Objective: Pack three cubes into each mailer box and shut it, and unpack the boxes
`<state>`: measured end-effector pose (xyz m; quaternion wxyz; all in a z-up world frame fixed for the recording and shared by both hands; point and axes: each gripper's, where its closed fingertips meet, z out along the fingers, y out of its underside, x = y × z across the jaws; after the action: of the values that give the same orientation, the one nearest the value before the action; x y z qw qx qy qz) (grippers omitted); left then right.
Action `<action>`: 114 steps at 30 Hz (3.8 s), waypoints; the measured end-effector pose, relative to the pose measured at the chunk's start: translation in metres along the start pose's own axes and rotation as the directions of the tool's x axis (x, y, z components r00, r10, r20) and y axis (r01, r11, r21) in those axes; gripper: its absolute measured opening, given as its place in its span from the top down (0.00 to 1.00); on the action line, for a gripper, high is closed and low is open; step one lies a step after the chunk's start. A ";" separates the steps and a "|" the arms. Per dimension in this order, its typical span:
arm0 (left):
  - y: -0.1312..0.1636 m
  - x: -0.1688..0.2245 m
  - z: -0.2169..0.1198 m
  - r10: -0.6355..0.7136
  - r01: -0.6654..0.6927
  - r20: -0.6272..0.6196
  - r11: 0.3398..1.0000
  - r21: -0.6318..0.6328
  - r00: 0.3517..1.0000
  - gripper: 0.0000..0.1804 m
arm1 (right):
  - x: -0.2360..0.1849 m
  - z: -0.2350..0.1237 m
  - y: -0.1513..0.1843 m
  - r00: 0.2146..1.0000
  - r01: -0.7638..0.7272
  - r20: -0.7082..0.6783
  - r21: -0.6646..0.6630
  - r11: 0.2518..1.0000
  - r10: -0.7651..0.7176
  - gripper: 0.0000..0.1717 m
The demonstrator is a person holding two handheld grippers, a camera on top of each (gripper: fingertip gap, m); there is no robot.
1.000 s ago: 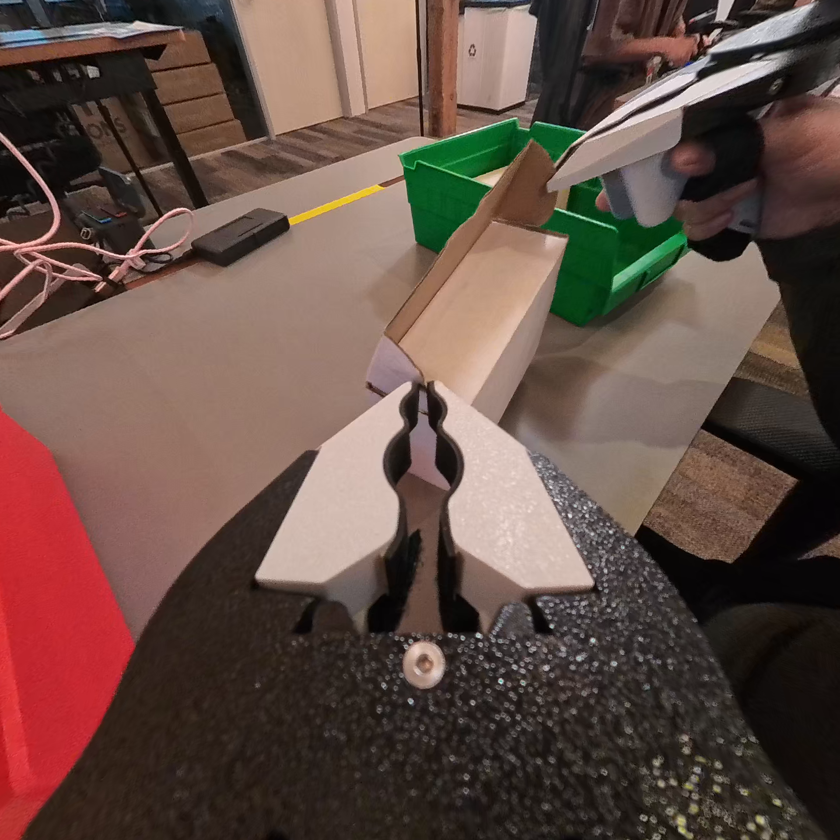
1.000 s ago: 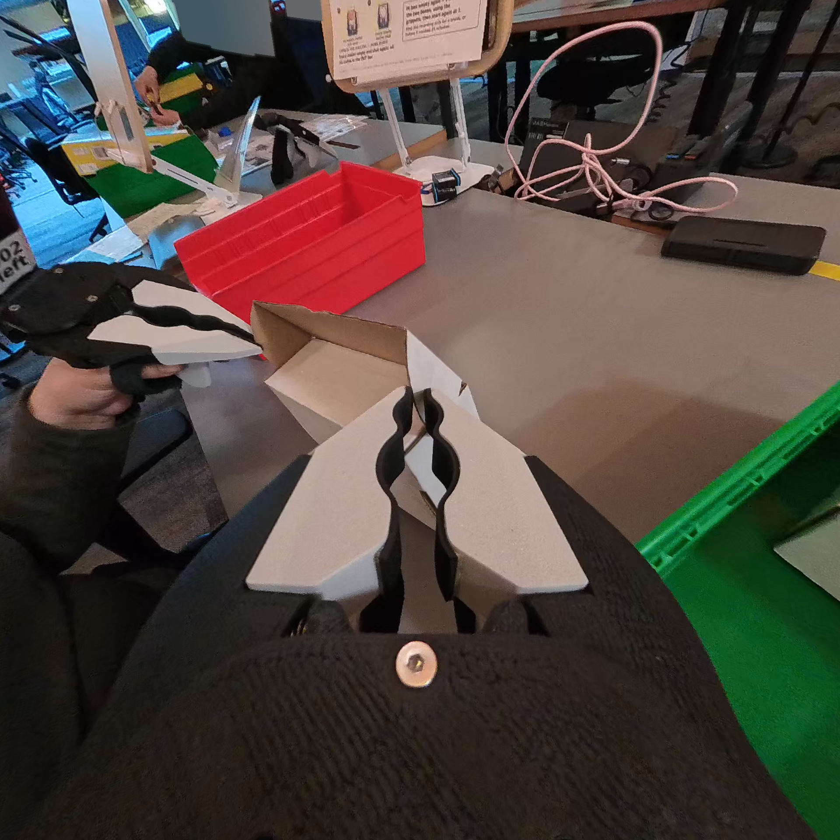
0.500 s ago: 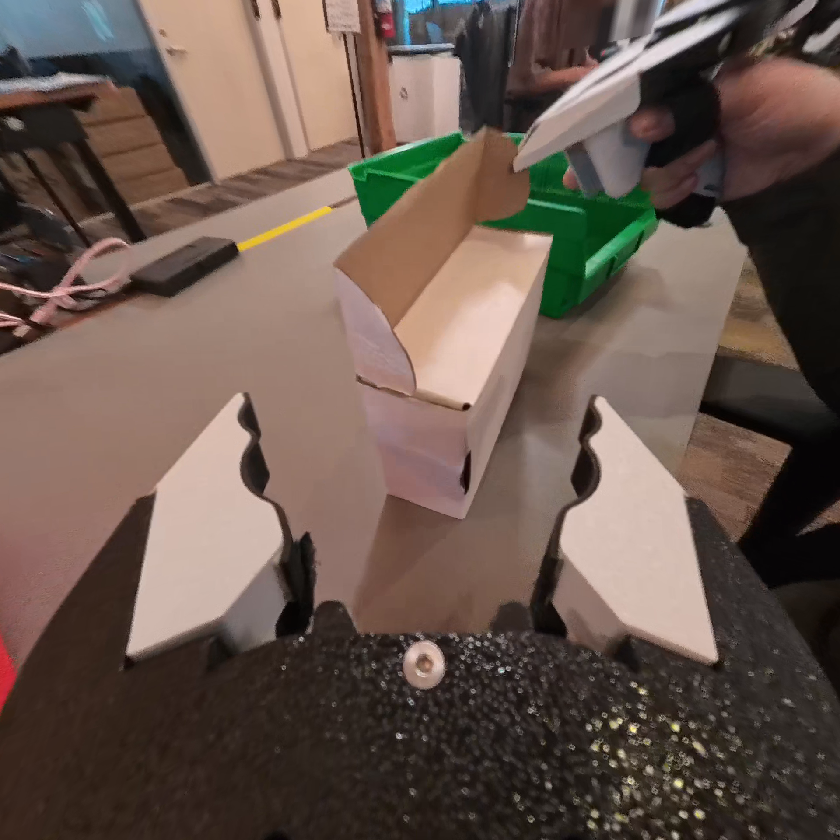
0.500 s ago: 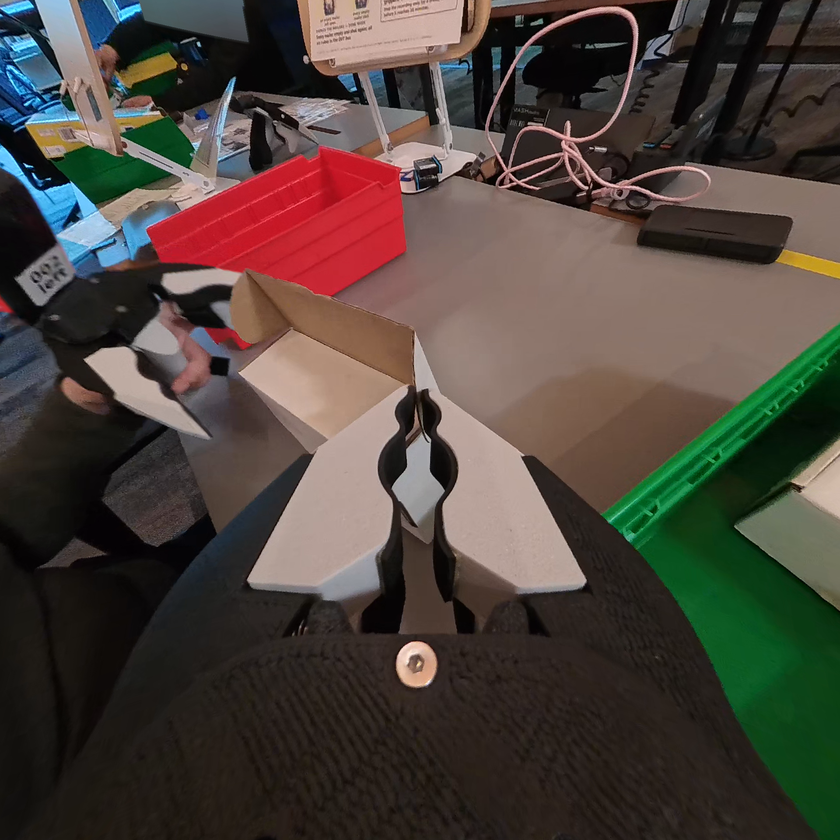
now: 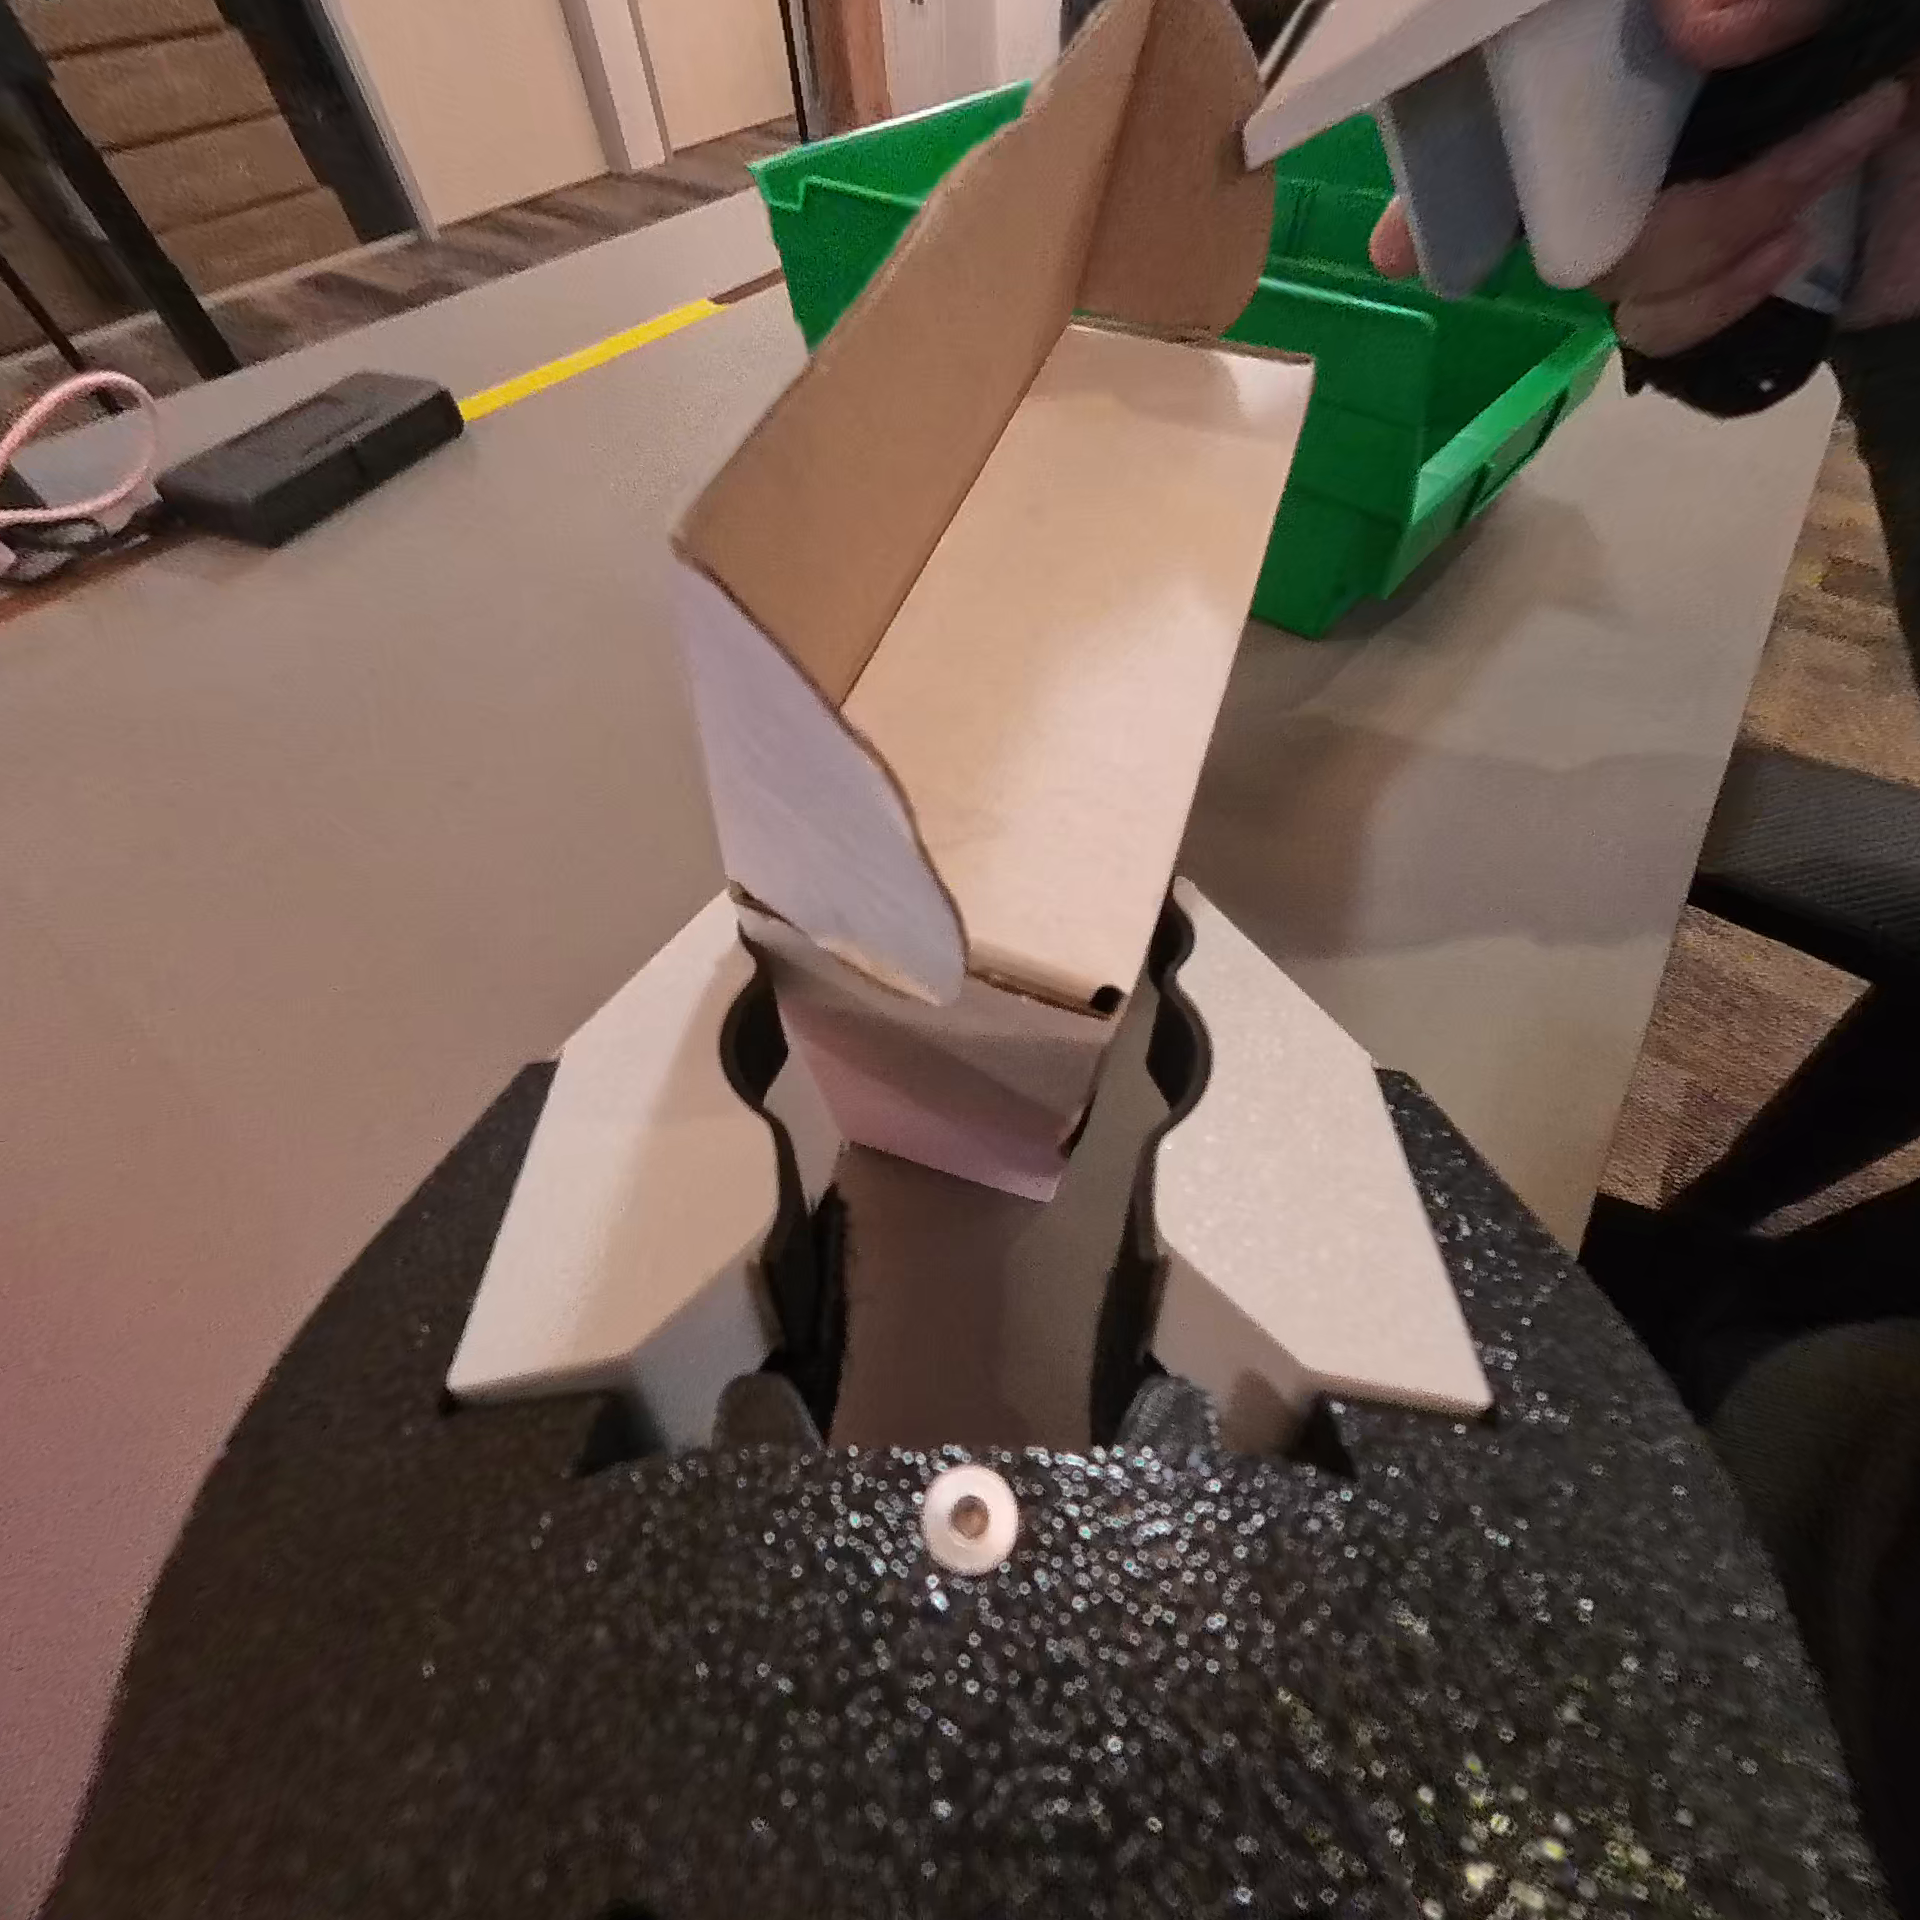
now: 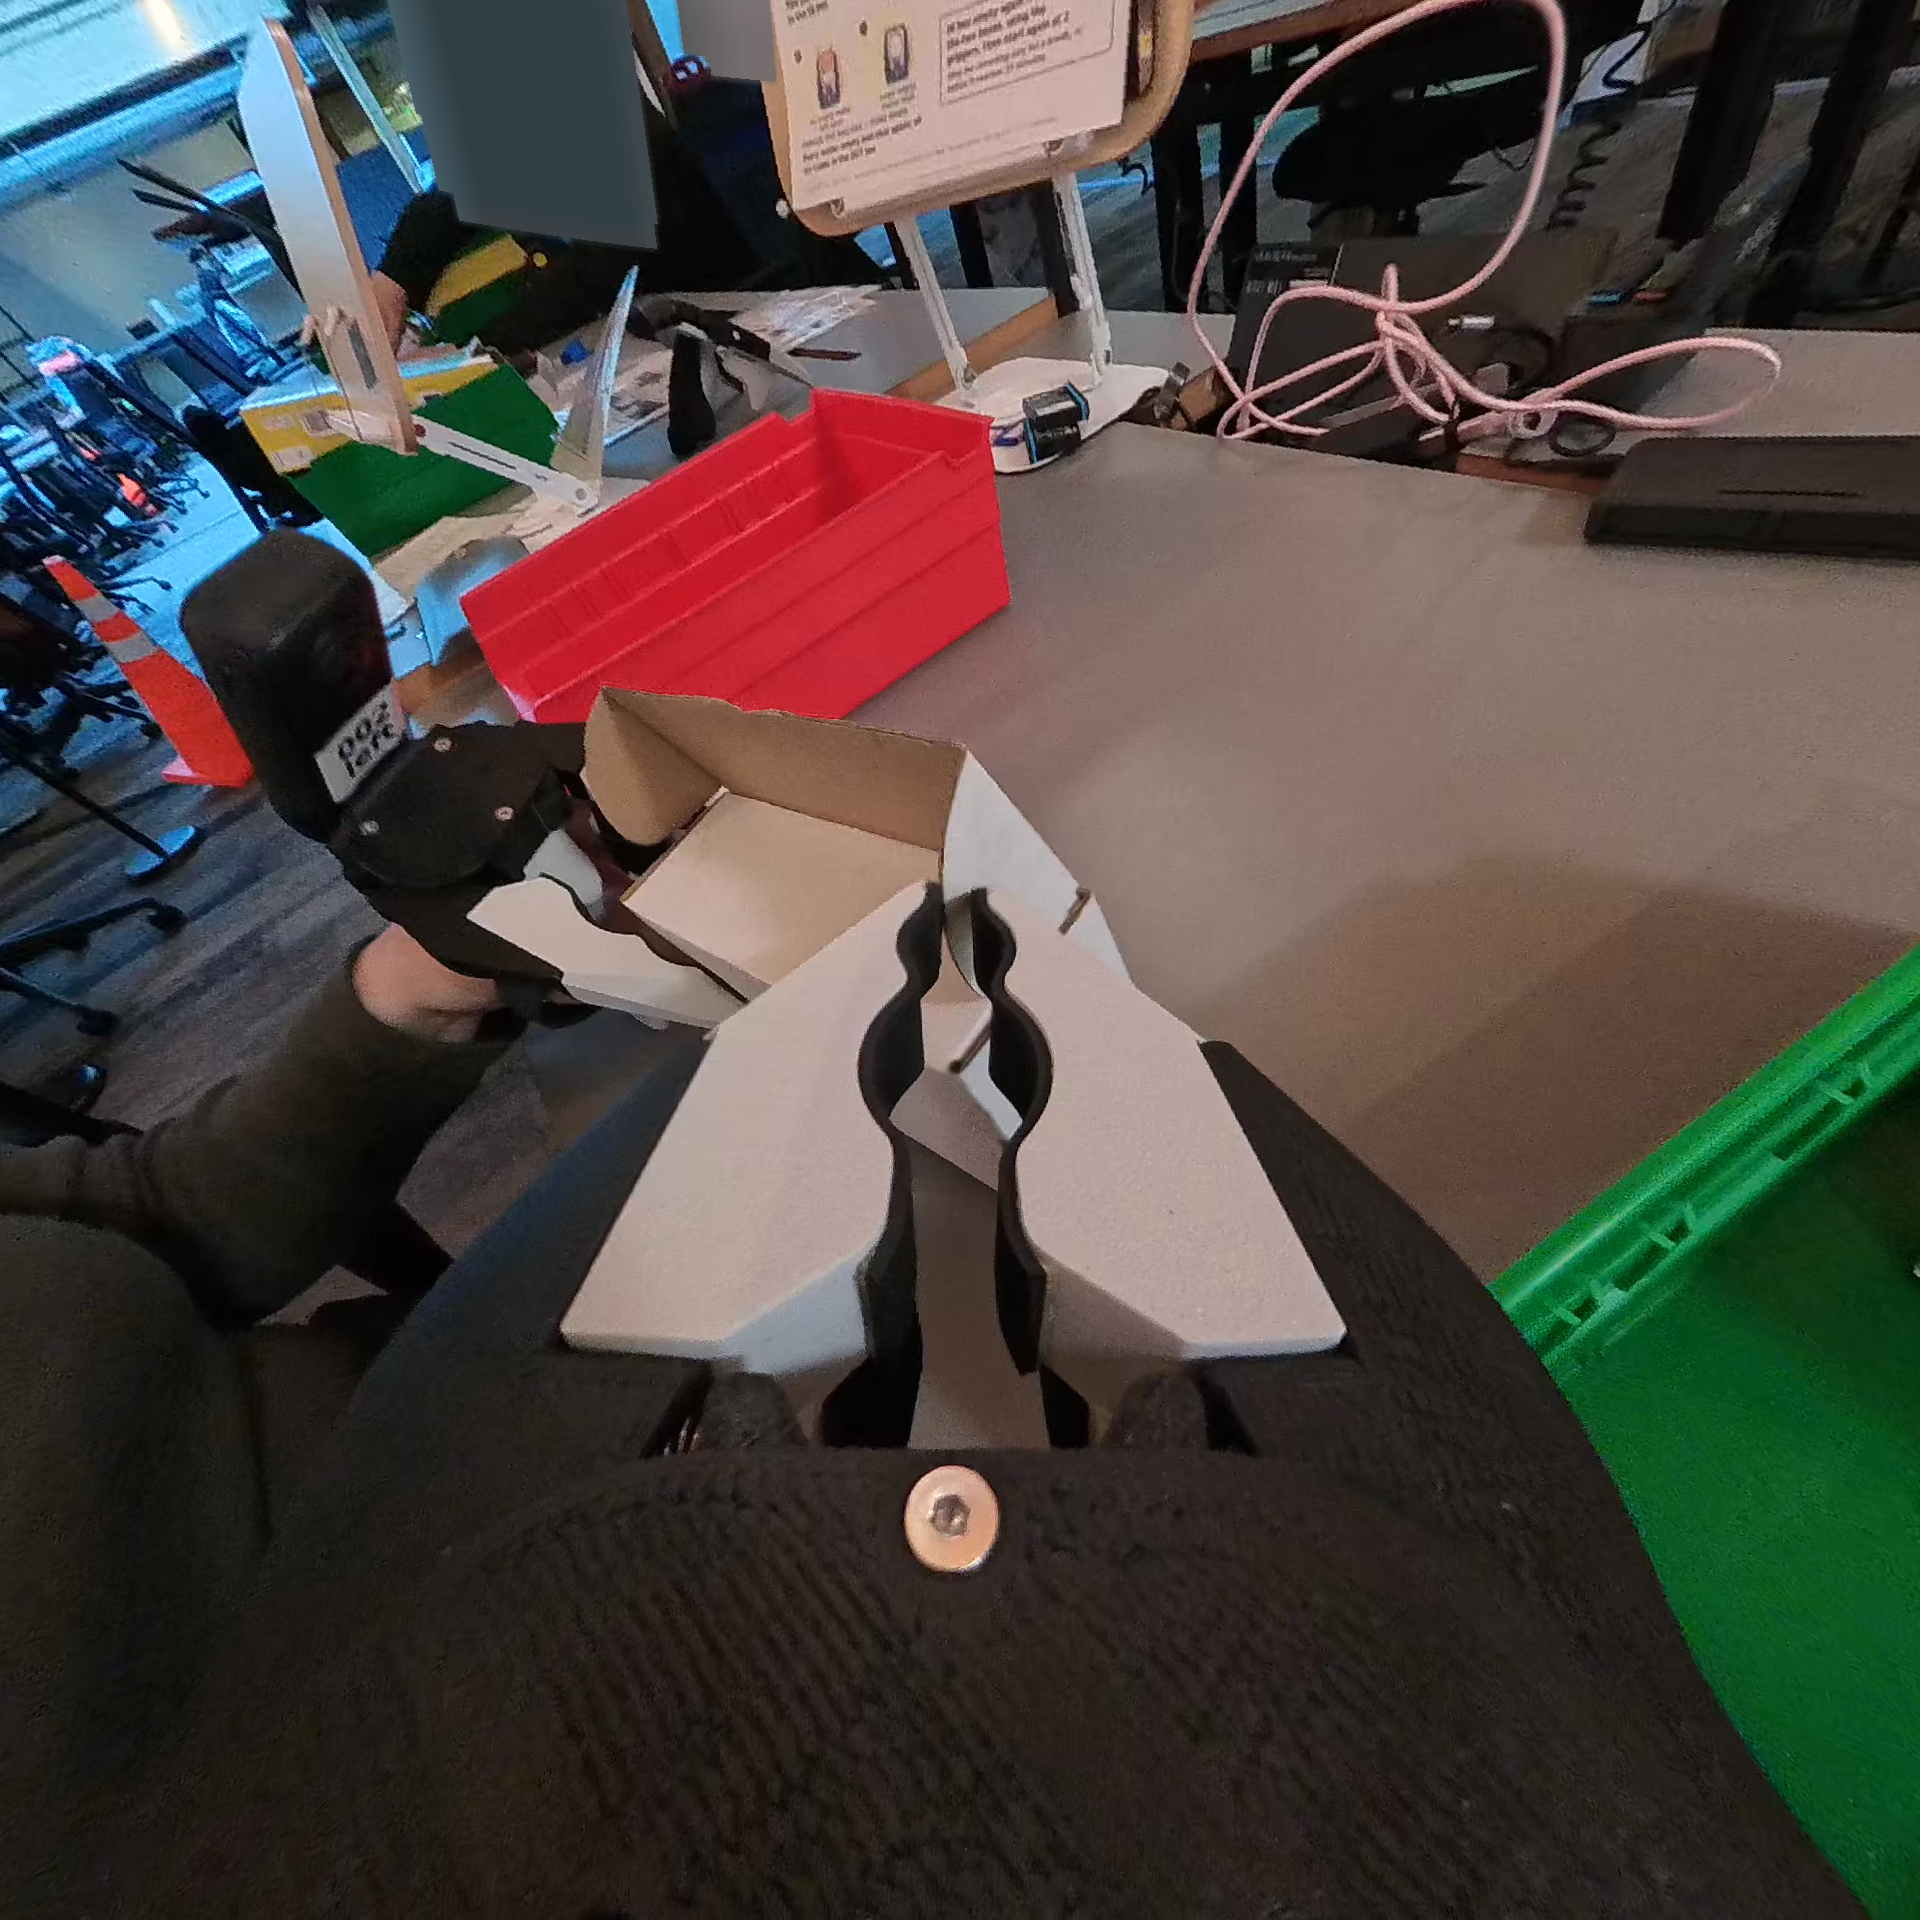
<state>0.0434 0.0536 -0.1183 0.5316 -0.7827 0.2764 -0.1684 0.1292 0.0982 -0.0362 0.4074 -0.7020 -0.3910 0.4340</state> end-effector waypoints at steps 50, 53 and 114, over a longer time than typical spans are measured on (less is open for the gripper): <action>-0.032 -0.013 -0.100 -0.158 0.149 0.077 0.982 0.112 0.984 0.84 | -0.014 0.015 0.015 0.998 -0.004 0.069 -0.070 0.998 0.009 0.99; -0.035 -0.010 -0.096 -0.150 0.142 0.062 0.982 0.122 0.987 0.93 | -0.015 0.015 0.015 0.997 -0.006 0.071 -0.071 0.997 0.012 0.99; -0.059 -0.014 -0.067 0.008 -0.055 0.218 0.977 0.207 0.976 1.00 | -0.031 0.035 -0.008 0.926 0.377 -0.070 0.091 0.922 -0.372 1.00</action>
<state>0.0098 0.0289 -0.0379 0.6413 -0.7309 0.2099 -0.1022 0.0858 0.0817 -0.0298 0.5285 -0.6034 -0.4843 0.3494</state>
